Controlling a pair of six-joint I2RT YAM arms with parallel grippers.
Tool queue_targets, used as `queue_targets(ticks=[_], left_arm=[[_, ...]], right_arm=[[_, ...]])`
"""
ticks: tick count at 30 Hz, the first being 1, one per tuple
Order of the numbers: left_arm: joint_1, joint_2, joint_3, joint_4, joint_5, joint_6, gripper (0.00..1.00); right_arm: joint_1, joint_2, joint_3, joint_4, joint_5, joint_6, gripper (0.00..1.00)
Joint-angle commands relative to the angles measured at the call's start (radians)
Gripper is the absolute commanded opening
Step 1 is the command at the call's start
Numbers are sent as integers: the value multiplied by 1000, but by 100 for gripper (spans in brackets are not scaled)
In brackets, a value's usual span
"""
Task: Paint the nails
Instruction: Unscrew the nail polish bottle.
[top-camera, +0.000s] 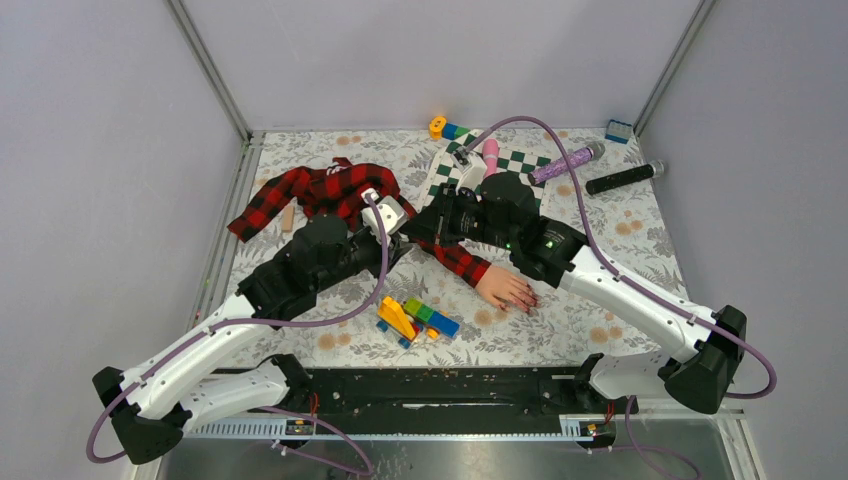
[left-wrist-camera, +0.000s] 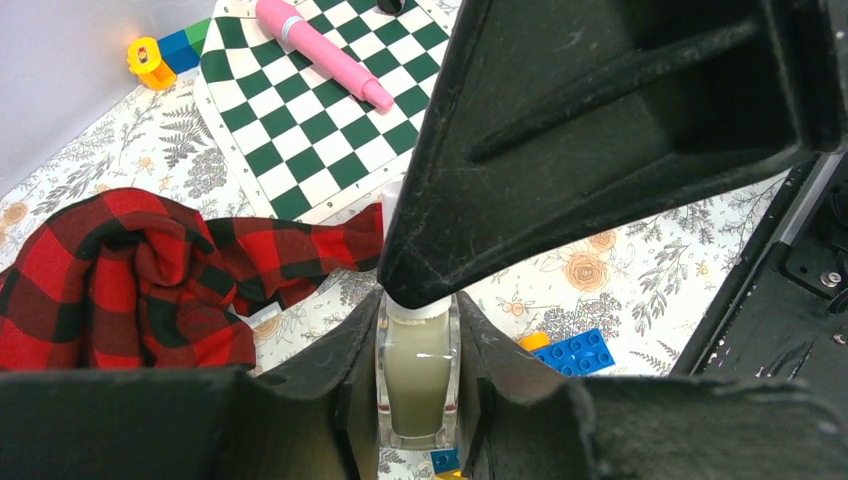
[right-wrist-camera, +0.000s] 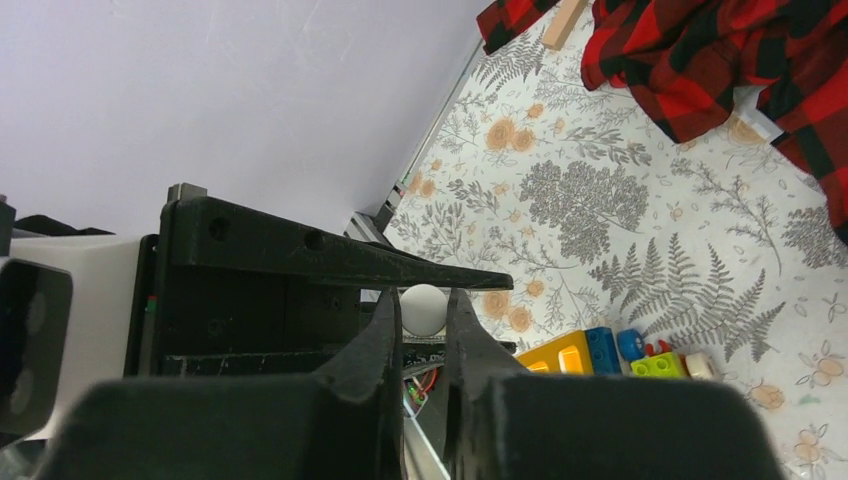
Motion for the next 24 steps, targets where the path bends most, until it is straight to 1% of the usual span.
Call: queue_targets(ticks=[1, 4, 8, 11, 15, 24], left_arm=[[-4, 1, 6, 40, -8, 18, 0], [-4, 2, 7, 37, 34, 21, 0], [0, -8, 7, 41, 160, 26, 0], [12, -11, 9, 44, 280, 27, 0], [44, -15, 16, 56, 472, 12, 0], [94, -3, 33, 98, 839, -45, 0]], right_arm=[[17, -12, 24, 30, 27, -32, 0], [17, -37, 6, 42, 39, -82, 0], [0, -87, -17, 59, 33, -163, 0], [-44, -104, -24, 83, -76, -190, 0], [-88, -133, -35, 180, -256, -218, 0], [-94, -212, 1, 184, -522, -434, 0]])
